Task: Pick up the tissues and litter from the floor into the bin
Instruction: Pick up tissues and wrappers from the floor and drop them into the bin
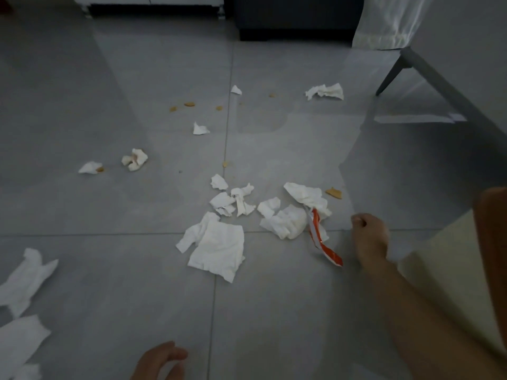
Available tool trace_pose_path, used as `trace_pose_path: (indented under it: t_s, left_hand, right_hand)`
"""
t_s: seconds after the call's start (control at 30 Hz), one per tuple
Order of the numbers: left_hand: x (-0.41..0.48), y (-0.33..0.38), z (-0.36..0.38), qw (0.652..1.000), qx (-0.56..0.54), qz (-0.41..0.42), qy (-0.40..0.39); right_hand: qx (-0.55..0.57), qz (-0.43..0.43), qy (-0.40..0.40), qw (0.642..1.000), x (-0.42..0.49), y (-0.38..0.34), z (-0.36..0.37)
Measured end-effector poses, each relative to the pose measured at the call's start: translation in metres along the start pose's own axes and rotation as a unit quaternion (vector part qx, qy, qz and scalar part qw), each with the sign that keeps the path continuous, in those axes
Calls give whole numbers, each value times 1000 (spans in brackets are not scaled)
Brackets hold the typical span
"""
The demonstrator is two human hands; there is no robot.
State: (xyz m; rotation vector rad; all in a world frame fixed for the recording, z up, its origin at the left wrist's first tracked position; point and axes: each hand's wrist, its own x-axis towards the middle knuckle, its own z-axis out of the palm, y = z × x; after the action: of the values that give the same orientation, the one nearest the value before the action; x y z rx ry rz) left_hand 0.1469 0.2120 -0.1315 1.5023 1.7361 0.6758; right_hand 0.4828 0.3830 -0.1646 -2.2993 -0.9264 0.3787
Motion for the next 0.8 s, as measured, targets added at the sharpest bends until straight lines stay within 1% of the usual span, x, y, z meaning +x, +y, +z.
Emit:
trace_pose_path:
  t_s: [0.03,0.07,0.1,0.13,0.17,0.2,0.23,0.3,0.33,0.37,0.4,0.43,0.47,0.53,0.6,0.67,0.8]
  left_hand:
    - [2,-14,-52,995,-93,-35,-11]
    - [2,-6,-44,995,-68,-66,34]
    - [5,-23,-57,997,-43,-45,46]
    - [6,-26,-63,998,-10,-44,42]
    - [3,-23,-63,999,-17,-34,34]
    - [1,-9,-63,998,-24,-39,52]
    - [3,-11,-59,997,-41,-28,67]
    - [4,-18,-64,995,-50,-38,76]
    - [1,-12,-66,996,-37,-51,64]
    - [-3,-12,-67,997,-30,-38,60]
    - [-8,-12,-67,998,-29,-40,47]
    - [-10,-10,-68,998,-23,-41,50]
    - [-13,-8,-70,997,-11,-42,58]
    - [-18,-14,-69,997,-5,-30,72]
    - [-23,-15,-71,996,-3,-29,84]
    - [-24,-22,-72,997,-13,-30,73]
    - [-15,-29,-70,997,-23,-67,26]
  right_hand:
    - [76,12,0,997,-2,-10,1]
    - [120,-23,-4,993,-5,-20,5]
    - [136,-55,-33,989,-9,-32,7]
    - [154,-92,-79,981,-7,-39,14]
    - [138,-125,-128,974,-4,-47,20]
    - [88,-156,-167,969,1,-54,29]
    - [14,-179,-211,961,2,-58,36]
    - [-122,-192,-307,924,-2,-61,52]
    - [-174,-194,-335,906,-5,-58,59]
    - [-218,-203,-347,890,-9,-54,63]
    - [-242,-223,-332,884,-14,-49,64]
    - [-240,-247,-306,888,-19,-43,63]
    - [-211,-258,-278,901,-25,-37,61]
    - [-132,-245,-247,928,-38,-26,55]
    - [-121,-239,-239,933,-50,-19,48]
    - [-118,-232,-222,940,-59,-14,41]
    - [12,-192,-147,970,-76,-23,20]
